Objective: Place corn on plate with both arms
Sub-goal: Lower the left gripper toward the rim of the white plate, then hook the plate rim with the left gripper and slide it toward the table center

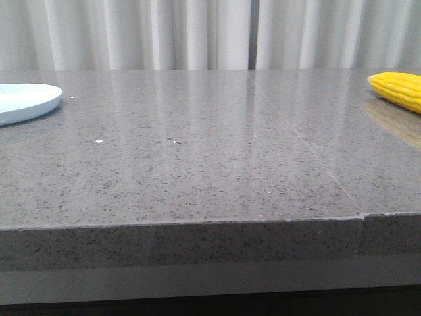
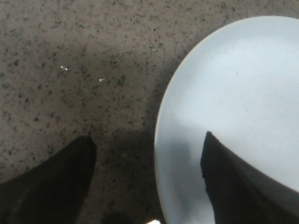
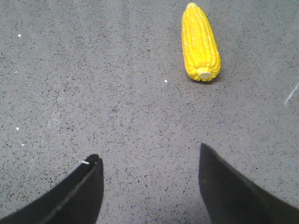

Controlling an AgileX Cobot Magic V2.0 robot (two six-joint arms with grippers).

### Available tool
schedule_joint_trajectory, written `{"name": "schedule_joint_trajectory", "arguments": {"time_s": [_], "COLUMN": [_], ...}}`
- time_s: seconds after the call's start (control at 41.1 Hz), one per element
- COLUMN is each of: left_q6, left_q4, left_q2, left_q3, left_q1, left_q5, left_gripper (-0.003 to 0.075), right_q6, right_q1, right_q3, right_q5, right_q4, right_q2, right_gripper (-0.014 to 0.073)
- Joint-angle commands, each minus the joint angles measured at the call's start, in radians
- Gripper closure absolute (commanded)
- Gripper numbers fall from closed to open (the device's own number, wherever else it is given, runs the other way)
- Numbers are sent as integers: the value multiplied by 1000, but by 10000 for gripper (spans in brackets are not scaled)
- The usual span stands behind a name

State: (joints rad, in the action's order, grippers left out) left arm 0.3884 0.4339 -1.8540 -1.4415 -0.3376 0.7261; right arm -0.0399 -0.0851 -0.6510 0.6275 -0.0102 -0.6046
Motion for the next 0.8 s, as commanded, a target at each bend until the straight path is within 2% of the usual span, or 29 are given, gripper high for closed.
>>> {"name": "schedule_joint_trajectory", "arguments": {"time_s": [0.0,0.146,0.34,0.462,0.778], "left_q6": [4,4,4,4,4], "left_q4": [32,32,32,32,39], "left_q2": [28,12,7,7,88], "left_q3": [-43,-46,-46,-46,-47], "left_q1": [19,36,38,38,40], "left_q5": [-45,-53,-55,-55,12], "left_gripper": [284,391,633,742,740], "right_q6": [9,9,9,9,9], "right_q1": [4,4,4,4,4], "right_q3": [-33,-33,-33,-33,-33], "right_q5": [-63,-62,-62,-62,-62], "right_q4": [10,10,10,10,10], "right_q2": [-10,-10,-10,-10,-10], "right_gripper": [117,117,117,117,117]}}
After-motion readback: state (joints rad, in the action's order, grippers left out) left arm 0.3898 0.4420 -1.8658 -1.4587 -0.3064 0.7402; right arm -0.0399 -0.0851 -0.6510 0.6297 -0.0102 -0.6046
